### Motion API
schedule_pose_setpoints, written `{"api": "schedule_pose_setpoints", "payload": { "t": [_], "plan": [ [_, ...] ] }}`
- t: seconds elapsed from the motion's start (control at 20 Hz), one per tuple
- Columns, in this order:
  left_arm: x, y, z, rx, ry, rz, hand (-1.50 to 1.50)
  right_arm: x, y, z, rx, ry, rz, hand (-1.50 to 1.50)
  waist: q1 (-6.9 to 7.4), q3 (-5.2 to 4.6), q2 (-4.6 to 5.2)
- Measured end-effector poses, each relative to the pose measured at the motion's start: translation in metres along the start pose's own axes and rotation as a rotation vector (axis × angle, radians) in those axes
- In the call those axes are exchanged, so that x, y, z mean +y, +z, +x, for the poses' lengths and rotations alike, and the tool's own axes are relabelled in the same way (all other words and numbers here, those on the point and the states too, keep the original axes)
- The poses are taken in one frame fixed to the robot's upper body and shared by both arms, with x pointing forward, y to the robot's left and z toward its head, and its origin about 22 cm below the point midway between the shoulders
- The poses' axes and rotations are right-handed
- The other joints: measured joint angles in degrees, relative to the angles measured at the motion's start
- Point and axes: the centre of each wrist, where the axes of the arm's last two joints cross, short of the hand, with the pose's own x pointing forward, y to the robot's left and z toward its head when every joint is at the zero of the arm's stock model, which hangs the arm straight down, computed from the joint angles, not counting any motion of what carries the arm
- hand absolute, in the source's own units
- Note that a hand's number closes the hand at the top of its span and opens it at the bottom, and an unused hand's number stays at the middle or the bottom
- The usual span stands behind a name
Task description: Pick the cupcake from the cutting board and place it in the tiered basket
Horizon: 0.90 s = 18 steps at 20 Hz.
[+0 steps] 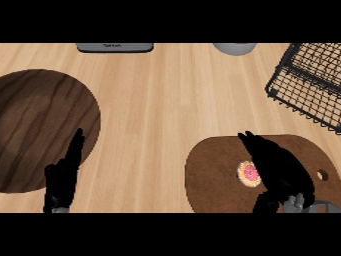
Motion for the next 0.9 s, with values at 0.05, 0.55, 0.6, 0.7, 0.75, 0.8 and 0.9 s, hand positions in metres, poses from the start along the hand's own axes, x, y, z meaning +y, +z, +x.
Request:
{"api": "schedule_pose_setpoints", "payload": {
  "t": [0.05,0.55,0.6,0.7,0.75,0.8,0.9],
  "plan": [
    [-0.001,0.0,-0.001,-0.005,0.001,0.001,0.0,0.002,0.001,0.001,-0.001,-0.002,0.006,-1.5,-0.03,0.0,-0.01],
    [0.002,-0.003,0.001,0.006,0.006,-0.004,0.0,0.019,-0.027,-0.012,0.054,0.023,0.073,1.5,0.03,0.01,-0.01],
    [0.0,-0.002,0.001,0.004,0.002,0.001,0.0,0.022,-0.028,-0.013,0.054,0.023,0.067,1.5,0.02,0.03,-0.01],
    [0.001,0.0,0.002,-0.001,0.0,0.003,0.0,0.024,-0.029,-0.014,0.052,0.027,0.063,1.5,0.01,-0.02,0.02],
    [0.0,-0.002,0.0,-0.002,0.001,0.005,0.0,0.025,-0.031,-0.01,0.044,0.028,0.06,1.5,0.02,0.01,-0.02],
    [0.0,-0.001,0.0,-0.004,0.0,0.003,0.0,0.028,-0.035,-0.011,0.033,0.029,0.053,1.5,0.02,-0.06,-0.04],
    [-0.002,-0.003,0.001,-0.003,-0.001,0.003,0.0,0.033,-0.038,-0.009,0.009,0.037,0.041,1.5,0.02,-0.09,-0.1]
  ]
}}
